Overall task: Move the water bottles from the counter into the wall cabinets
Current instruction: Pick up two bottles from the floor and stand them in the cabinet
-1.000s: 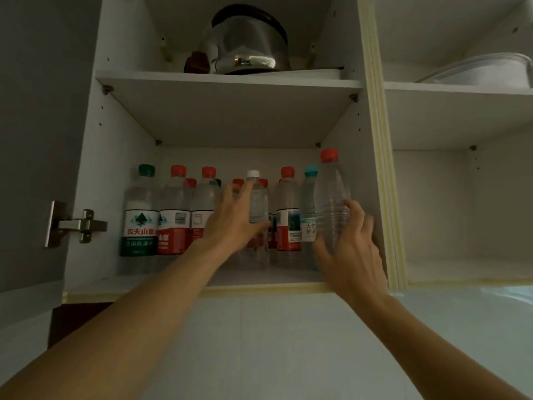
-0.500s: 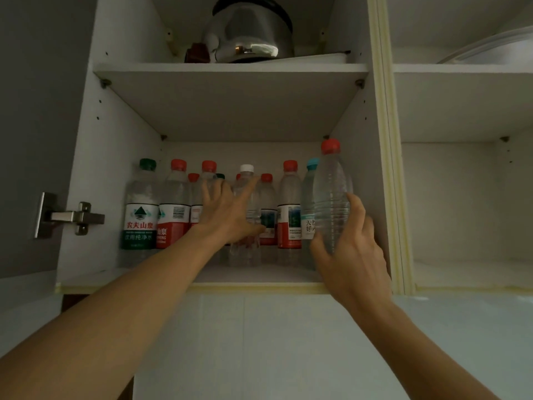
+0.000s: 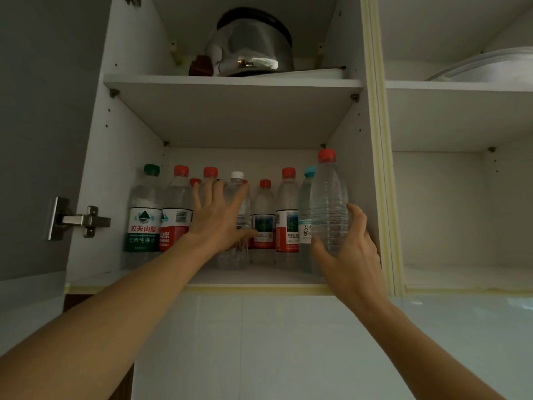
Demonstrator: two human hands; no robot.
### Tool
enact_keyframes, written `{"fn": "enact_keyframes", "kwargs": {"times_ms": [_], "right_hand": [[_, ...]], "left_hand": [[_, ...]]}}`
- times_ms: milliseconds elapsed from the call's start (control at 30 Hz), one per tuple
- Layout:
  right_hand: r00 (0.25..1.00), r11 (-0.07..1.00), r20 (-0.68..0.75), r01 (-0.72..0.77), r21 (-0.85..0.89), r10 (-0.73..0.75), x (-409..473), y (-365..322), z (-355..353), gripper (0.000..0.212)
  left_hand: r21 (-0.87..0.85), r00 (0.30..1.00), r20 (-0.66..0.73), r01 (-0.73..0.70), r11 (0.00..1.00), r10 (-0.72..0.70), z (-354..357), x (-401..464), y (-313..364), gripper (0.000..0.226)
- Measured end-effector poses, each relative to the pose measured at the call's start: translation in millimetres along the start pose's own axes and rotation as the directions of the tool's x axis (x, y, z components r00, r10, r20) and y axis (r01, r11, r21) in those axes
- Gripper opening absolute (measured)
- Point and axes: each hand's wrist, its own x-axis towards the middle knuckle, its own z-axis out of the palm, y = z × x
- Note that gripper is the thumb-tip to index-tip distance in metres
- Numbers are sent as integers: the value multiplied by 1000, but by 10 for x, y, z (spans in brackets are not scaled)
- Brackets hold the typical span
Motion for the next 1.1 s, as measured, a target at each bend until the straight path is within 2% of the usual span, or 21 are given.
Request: {"fn": "enact_keyframes", "kwargs": {"times_ms": [67,100,133,200,300,400,500,567,667,767,867,933,1000,1100], "right_hand": [[1000,999,4,-11,33,11,3,-8,-11,78],[1000,998,5,-20,57,20,4,-19,-17,78],[1000,996,12,-25,84,24,5,-33,-21,77],[999,990,46,-16,138,10,2,-73,-10,73],[991,980,133,-5,200,-22,-23,-142,37,71],[973,969,230,-36,242,-21,-47,-218,82,70],[960,995,275,27,96,-52,-38,-229,56,77],[956,998,286,54,24,-59,-9,-228,20,72],[970,1000,243,-14,-6,15,104,-268,3,69],[967,994,232,-99,-54,108,220,-315,54,87],[943,990,304,-119,-82,138,232,-319,127,100],[931,984,332,-114,-137,154,234,-274,163,101],[931,978,322,-120,-171,170,251,-247,171,99],[936,965,292,-129,-229,195,223,-247,153,107]], "left_hand": [[-205,993,-115,-2,979,-23,-112,-66,88,87],[-372,988,-151,-15,928,-44,-178,-103,155,76],[-554,988,-142,-28,832,-61,-247,-145,237,68],[-805,1000,-15,2,594,-24,-388,-230,415,67],[-927,987,146,110,360,74,-514,-275,629,83],[-951,981,180,156,266,69,-517,-239,705,89],[-943,989,147,135,303,18,-461,-214,651,91],[-931,990,138,126,341,13,-445,-194,576,93],[-926,992,119,97,366,38,-420,-149,475,97],[-912,994,76,37,409,79,-359,-122,405,97],[-864,991,99,38,503,95,-295,-89,329,99],[-832,984,126,34,553,128,-263,-47,288,103],[-790,977,152,27,612,153,-277,-4,270,108],[-652,972,196,31,757,129,-332,79,268,115]]}}
